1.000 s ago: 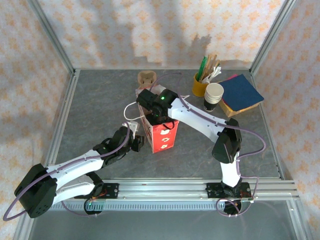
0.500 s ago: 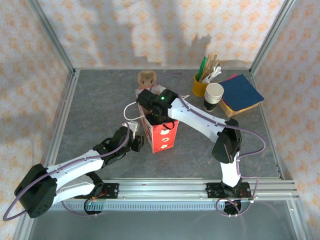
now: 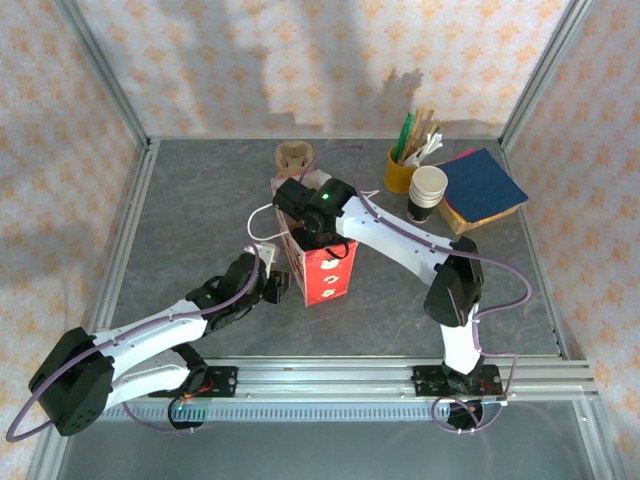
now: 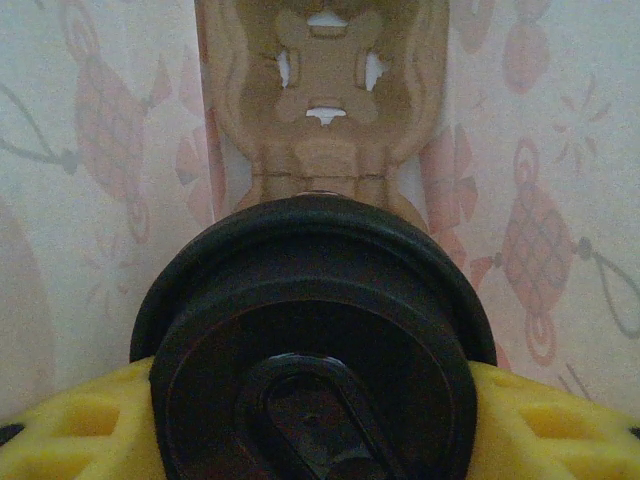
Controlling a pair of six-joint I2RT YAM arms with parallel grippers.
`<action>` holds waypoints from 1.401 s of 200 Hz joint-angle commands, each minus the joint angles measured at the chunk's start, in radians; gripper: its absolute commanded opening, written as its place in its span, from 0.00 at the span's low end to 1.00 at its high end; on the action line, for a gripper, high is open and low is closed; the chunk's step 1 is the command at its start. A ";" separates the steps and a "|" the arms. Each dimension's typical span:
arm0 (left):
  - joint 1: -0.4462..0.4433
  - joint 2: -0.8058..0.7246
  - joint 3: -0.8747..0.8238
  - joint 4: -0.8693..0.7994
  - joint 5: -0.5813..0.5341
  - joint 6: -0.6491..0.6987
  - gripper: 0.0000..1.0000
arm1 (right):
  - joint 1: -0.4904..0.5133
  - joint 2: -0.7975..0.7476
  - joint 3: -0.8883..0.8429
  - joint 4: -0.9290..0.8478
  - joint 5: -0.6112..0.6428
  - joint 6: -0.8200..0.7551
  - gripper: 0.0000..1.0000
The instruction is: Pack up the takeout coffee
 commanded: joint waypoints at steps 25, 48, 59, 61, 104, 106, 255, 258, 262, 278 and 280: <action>-0.009 -0.003 0.012 0.007 -0.019 0.010 0.32 | -0.004 -0.002 0.003 -0.019 0.019 0.002 0.49; -0.009 0.001 0.015 0.007 -0.019 0.010 0.32 | 0.000 -0.008 0.009 -0.034 0.026 0.004 0.49; -0.009 0.002 0.015 0.008 -0.018 0.011 0.32 | 0.001 -0.013 0.011 -0.039 0.029 0.005 0.49; -0.009 0.003 0.015 0.008 -0.017 0.012 0.32 | 0.002 -0.014 0.011 -0.040 0.029 0.004 0.49; -0.009 0.003 0.017 0.006 -0.019 0.013 0.32 | 0.010 -0.032 0.023 -0.052 0.031 0.011 0.48; -0.009 0.002 0.017 0.005 -0.019 0.012 0.32 | 0.010 -0.032 0.024 -0.053 0.031 0.011 0.48; -0.009 -0.016 -0.001 0.008 -0.019 0.004 0.32 | 0.025 -0.064 0.014 -0.053 0.029 0.022 0.47; -0.009 -0.016 -0.001 0.009 -0.019 0.004 0.32 | 0.025 -0.065 0.013 -0.053 0.029 0.022 0.47; -0.009 -0.016 -0.001 0.008 -0.019 0.004 0.32 | 0.026 -0.066 0.012 -0.052 0.030 0.021 0.47; -0.009 -0.016 -0.002 0.009 -0.019 0.004 0.32 | 0.025 -0.069 0.002 -0.052 0.035 0.023 0.47; -0.008 -0.016 -0.001 0.008 -0.020 0.004 0.32 | 0.025 -0.069 0.001 -0.053 0.034 0.024 0.47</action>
